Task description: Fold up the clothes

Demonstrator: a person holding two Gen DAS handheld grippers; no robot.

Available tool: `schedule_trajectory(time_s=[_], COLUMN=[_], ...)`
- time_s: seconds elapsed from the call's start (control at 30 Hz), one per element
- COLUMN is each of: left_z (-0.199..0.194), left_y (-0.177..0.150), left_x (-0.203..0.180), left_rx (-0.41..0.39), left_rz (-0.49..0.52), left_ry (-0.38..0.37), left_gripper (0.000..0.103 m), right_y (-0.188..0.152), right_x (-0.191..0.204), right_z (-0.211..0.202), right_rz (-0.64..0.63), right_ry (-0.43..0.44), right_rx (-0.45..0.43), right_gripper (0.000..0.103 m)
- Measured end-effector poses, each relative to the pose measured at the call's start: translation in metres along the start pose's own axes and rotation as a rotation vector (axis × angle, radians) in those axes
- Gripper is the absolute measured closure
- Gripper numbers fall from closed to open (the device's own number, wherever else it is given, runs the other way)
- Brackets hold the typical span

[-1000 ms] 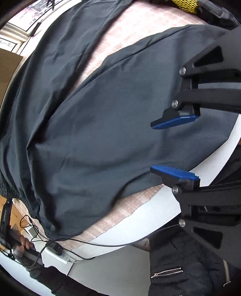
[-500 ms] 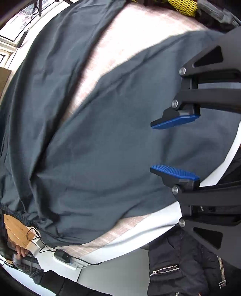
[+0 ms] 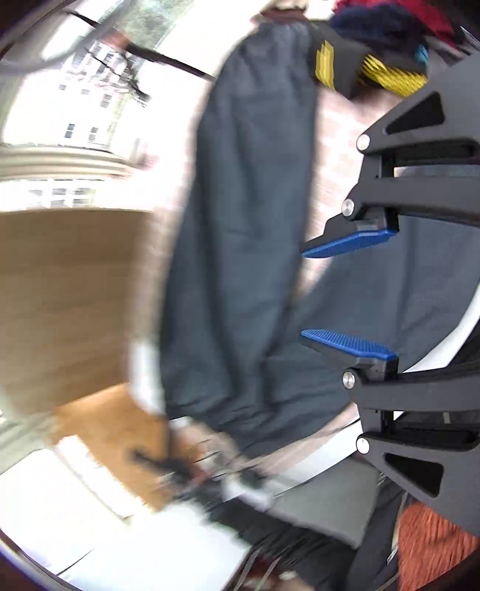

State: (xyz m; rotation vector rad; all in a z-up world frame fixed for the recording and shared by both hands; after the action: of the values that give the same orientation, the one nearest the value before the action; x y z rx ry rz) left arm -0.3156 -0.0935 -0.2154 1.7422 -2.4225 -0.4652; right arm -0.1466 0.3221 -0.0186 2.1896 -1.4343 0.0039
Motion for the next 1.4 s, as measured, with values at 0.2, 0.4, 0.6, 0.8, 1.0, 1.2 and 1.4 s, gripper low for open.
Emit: schedule_trajectory(time_s=[0.2, 0.4, 0.6, 0.8, 1.0, 1.2, 1.4], left_z=[-0.005, -0.04, -0.035, 0.006, -0.003, -0.042, -0.042], left_y=[-0.003, -0.024, -0.033, -0.006, 0.007, 0.012, 0.009], left_x=[0.005, 0.025, 0.01, -0.01, -0.011, 0.011, 0.034], left_rx=[0.007, -0.01, 0.016, 0.052, 0.005, -0.088, -0.085], left_rz=[-0.023, -0.05, -0.019, -0.033, -0.071, -0.145, -0.181], left_ry=[0.035, 0.083, 0.052, 0.069, 0.05, 0.004, 0.087], left_gripper=[0.088, 0.078, 0.058, 0.055, 0.099, 0.101, 0.103], right_y=[0.062, 0.086, 0.102, 0.102, 0.112, 0.114, 0.096], right_x=[-0.013, -0.035, -0.052, -0.094, -0.131, -0.14, -0.142], right_z=[-0.069, -0.048, 0.072, 0.175, 0.228, 0.261, 0.261], right_rz=[0.021, -0.022, -0.264, -0.429, -0.504, -0.596, -0.628], right_ry=[0.055, -0.025, -0.179, -0.311, -0.339, -0.343, -0.352], right_rx=[-0.187, -0.184, -0.003, 0.166, 0.255, 0.318, 0.351], right_gripper=[0.053, 0.048, 0.048, 0.048, 0.048, 0.048, 0.079])
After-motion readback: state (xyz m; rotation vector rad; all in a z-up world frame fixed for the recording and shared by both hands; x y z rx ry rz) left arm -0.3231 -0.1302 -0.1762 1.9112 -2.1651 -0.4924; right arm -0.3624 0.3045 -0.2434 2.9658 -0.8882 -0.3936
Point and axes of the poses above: each gripper's, at about its wrist camera, not at the fingertips, and z roughly the way its jaws point, x to its left, y to its top, the point moved 6 cm from there along z, roughly the way its jaws point, and after that the axes turned 2 degrees about x, right-handed, at the moved point
